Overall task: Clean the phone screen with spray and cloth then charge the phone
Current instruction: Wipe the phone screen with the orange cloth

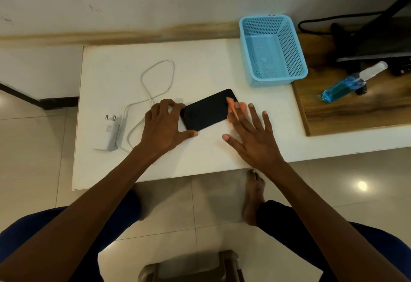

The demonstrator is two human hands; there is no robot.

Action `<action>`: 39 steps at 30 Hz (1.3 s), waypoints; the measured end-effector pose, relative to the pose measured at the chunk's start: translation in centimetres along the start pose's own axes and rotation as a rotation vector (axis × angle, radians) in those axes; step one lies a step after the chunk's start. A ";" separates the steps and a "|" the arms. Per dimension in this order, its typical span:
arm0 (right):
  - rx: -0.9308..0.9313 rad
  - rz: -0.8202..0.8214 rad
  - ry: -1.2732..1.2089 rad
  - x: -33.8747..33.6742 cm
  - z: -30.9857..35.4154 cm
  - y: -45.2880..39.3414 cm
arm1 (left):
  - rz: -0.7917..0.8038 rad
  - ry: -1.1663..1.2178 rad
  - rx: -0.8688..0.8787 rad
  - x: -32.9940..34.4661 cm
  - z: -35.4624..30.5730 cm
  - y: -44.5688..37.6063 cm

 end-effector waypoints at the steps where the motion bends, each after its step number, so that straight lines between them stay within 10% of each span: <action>1: -0.027 -0.001 0.005 0.1 0.8 0.1 | -0.003 -0.002 0.001 0.0 0.0 0.0; 39: -0.149 -0.004 0.023 0.3 7.4 -2.0 | -0.003 0.015 0.007 -0.3 -0.3 0.0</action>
Point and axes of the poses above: each hand's wrist, its own y-axis away from the middle knuckle, its own x-axis out of the palm, z = x × y, the point moved 6 cm from there along -y, towards the middle knuckle, and after that the axes turned 1 degree about y, right-handed, at the moved point
